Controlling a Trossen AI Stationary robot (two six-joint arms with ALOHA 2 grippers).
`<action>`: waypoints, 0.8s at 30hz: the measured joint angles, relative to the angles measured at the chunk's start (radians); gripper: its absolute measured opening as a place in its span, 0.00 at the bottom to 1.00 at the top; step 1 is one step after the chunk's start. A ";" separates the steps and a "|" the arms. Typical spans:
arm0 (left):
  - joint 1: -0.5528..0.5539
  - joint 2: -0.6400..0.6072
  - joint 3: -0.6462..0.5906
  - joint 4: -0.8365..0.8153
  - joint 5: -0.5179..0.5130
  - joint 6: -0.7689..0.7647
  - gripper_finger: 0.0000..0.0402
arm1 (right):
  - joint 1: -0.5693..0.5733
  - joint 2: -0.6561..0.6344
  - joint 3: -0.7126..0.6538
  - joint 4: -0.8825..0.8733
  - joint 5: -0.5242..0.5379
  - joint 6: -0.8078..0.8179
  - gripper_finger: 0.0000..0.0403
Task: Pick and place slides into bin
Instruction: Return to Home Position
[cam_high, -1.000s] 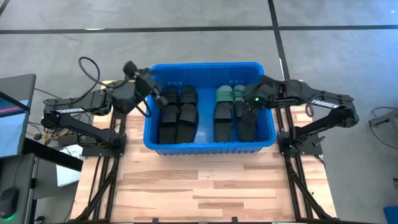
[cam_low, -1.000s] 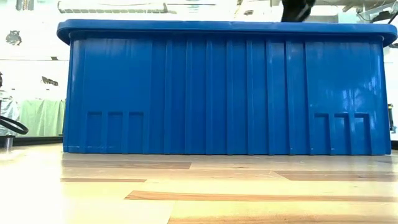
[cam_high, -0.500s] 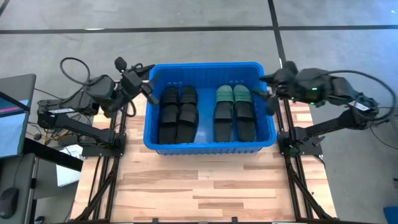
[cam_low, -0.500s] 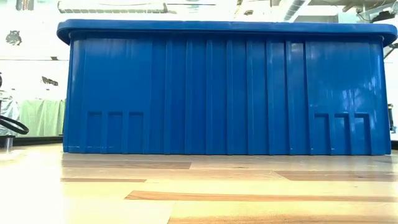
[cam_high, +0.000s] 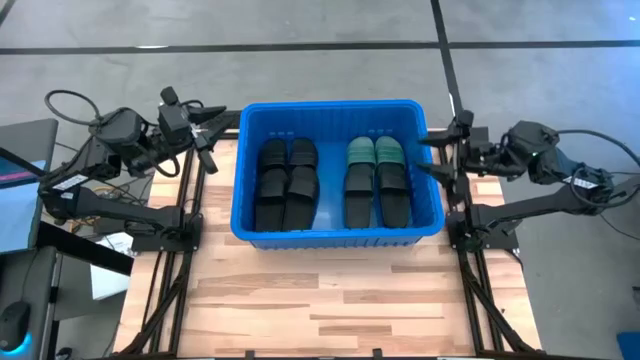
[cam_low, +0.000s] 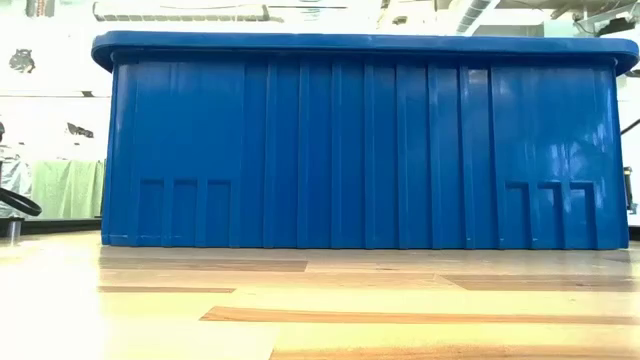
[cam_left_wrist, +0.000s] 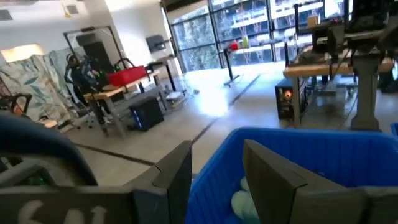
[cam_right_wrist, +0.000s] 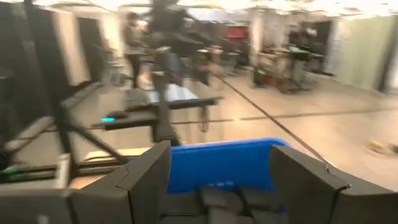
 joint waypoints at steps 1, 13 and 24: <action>0.000 -0.003 0.000 -0.015 0.000 -0.004 0.33 | 0.000 -0.010 -0.018 0.015 -0.025 -0.005 0.63; 0.000 -0.112 -0.136 0.008 0.152 -0.057 0.33 | 0.000 -0.206 -0.212 0.060 -0.028 0.077 0.63; 0.000 -0.295 -0.375 0.151 0.281 -0.122 0.33 | 0.000 -0.273 -0.262 0.066 -0.028 0.111 0.63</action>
